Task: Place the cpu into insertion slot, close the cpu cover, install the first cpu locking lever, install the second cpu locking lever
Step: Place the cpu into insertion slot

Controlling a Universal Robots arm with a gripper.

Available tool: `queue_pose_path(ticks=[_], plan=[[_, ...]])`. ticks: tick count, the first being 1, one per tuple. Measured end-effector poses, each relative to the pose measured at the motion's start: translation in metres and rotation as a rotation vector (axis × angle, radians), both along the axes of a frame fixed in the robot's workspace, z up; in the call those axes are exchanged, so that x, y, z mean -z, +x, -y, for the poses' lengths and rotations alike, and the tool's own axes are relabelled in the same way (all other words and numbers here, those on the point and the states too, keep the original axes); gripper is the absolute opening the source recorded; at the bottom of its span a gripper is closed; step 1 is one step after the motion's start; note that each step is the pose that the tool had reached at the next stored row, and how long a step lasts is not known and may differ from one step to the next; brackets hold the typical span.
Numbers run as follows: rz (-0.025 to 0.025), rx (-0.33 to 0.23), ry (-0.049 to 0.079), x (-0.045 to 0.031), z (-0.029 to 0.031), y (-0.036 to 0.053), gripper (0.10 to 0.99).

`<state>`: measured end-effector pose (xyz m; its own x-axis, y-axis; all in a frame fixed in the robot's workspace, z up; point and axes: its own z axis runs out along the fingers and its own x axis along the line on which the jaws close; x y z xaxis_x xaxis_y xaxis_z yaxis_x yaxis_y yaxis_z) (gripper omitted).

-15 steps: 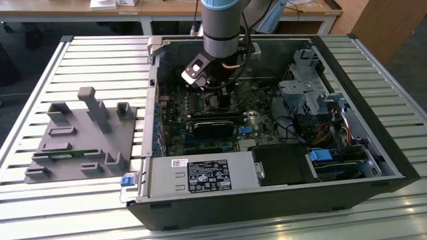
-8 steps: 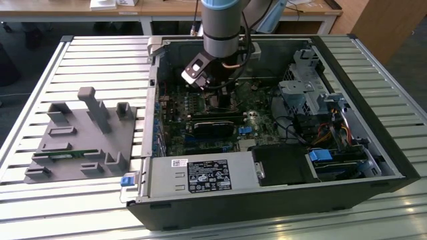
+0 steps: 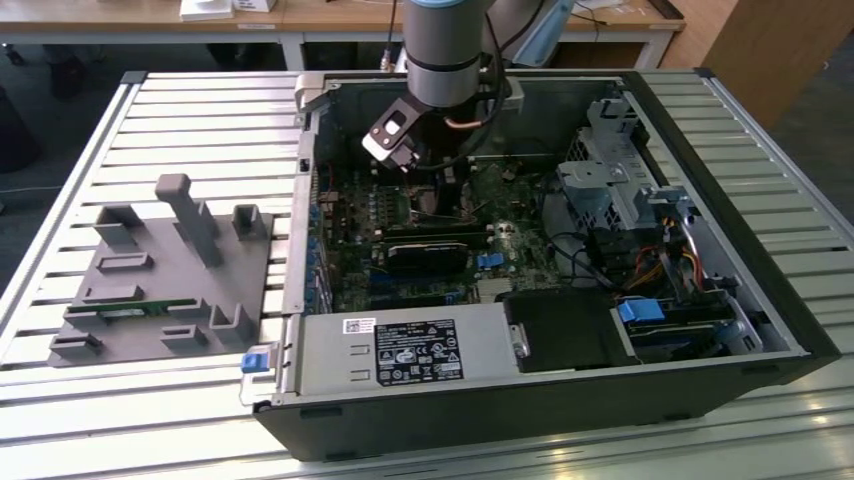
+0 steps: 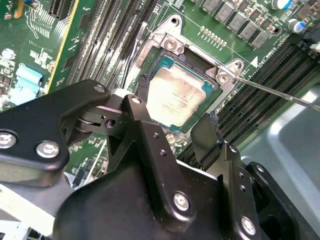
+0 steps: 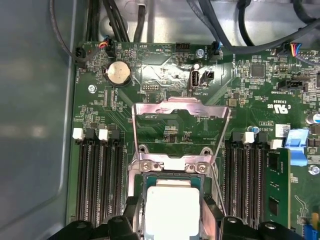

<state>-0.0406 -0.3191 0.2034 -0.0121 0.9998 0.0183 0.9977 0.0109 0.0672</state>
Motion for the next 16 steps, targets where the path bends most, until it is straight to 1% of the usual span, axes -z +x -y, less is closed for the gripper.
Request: queue_pose_path(ticks=[2,3,5,6,8,9,11,13,15,16], plan=[[-0.0016,0.0,0.0,-0.0023,0.0,0.0,0.596],[-0.0032,0.0,0.0,-0.0022,0.0,0.0003,0.596],[-0.0053,0.0,0.0,-0.0023,0.0011,0.0003,0.475],[-0.0058,0.0,0.0,-0.0023,0.0016,0.0002,0.475],[-0.007,0.0,0.0,-0.0026,0.0022,0.0002,0.357],[-0.0076,0.0,0.0,-0.0029,0.0023,0.0002,0.357],[-0.0079,0.0,0.0,-0.003,0.0024,0.0003,0.239],[-0.008,0.0,0.0,-0.003,0.0025,0.0003,0.239],[-0.008,0.0,0.0,-0.003,0.0025,0.0003,0.114],[-0.008,0.0,0.0,-0.0031,0.0026,0.0002,0.114]])
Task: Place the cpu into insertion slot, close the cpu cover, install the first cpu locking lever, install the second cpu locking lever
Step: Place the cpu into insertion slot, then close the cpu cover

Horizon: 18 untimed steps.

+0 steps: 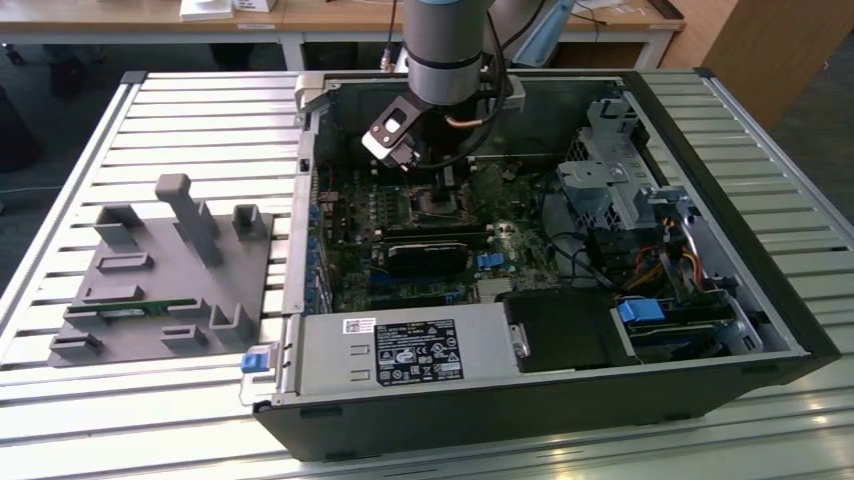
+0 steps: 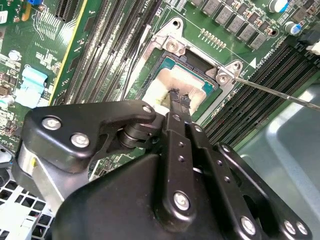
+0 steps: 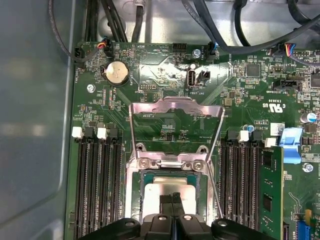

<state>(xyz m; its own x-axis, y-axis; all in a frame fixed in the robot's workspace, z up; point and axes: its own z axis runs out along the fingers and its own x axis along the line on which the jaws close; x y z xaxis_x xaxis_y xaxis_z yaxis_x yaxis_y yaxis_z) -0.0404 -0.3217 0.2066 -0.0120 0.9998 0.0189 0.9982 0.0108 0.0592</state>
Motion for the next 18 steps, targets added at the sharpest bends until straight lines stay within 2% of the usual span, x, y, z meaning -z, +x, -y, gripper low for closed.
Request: queue_pose_path(ticks=[18], plan=[[-0.0001,0.0,0.0,-0.0028,0.0,0.0,0.114]])
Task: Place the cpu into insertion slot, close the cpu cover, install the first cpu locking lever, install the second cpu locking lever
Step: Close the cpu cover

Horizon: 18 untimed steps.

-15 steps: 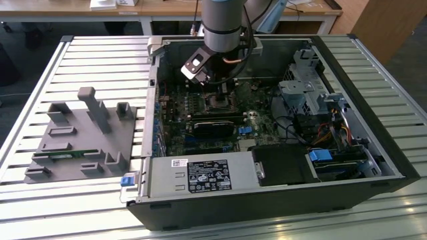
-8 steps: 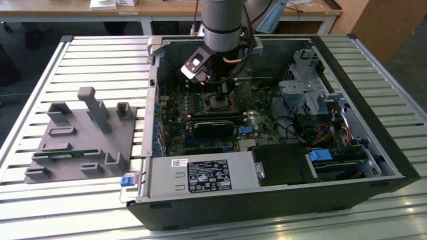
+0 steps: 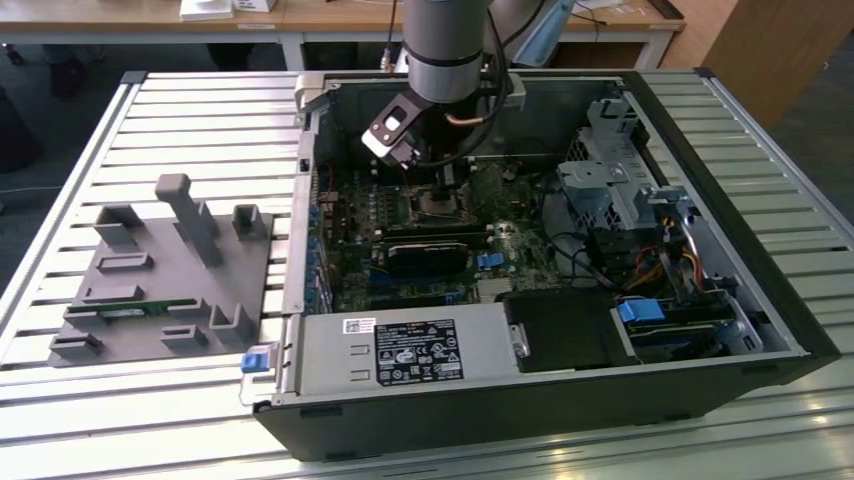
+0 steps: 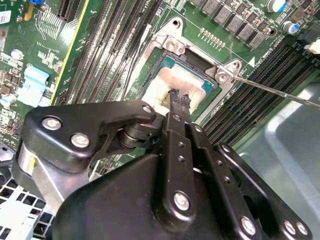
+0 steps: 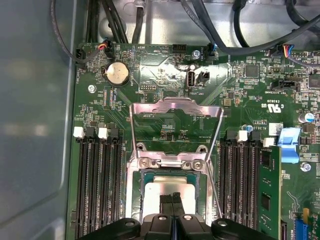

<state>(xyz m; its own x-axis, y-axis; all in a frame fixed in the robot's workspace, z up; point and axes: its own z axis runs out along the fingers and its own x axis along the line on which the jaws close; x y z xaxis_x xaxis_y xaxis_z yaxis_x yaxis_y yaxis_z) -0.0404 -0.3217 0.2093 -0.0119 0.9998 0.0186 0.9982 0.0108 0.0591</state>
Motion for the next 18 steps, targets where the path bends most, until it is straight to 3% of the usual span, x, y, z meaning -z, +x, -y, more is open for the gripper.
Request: queue_pose_path(ticks=[18], plan=[[-0.0004,0.0,0.0,-0.0052,0.0,0.0001,0.114]])
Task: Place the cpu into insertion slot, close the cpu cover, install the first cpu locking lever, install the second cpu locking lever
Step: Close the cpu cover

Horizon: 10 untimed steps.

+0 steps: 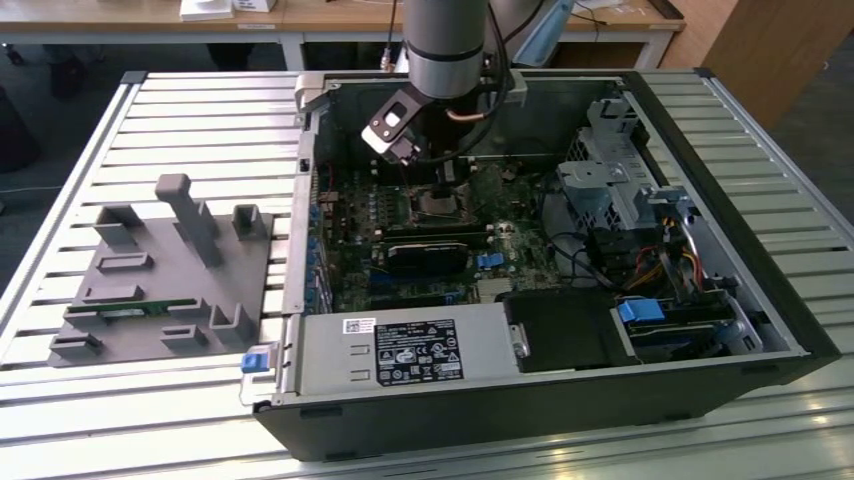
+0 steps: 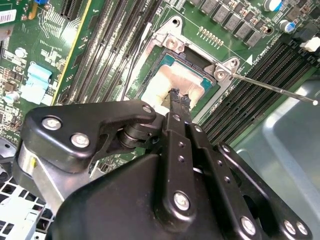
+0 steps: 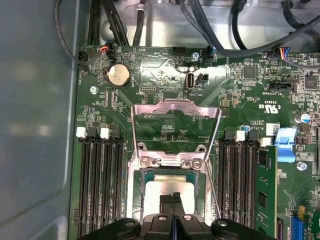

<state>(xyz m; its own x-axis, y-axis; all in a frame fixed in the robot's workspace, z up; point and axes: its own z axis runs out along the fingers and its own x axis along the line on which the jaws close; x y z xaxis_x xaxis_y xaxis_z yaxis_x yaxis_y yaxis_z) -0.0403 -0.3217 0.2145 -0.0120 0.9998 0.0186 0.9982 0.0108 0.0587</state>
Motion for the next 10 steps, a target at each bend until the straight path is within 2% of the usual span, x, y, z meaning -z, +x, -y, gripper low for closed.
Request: queue_pose_path(ticks=[10], plan=[[0.0001,0.0,0.0,-0.0054,0.0,0.0,0.114]])
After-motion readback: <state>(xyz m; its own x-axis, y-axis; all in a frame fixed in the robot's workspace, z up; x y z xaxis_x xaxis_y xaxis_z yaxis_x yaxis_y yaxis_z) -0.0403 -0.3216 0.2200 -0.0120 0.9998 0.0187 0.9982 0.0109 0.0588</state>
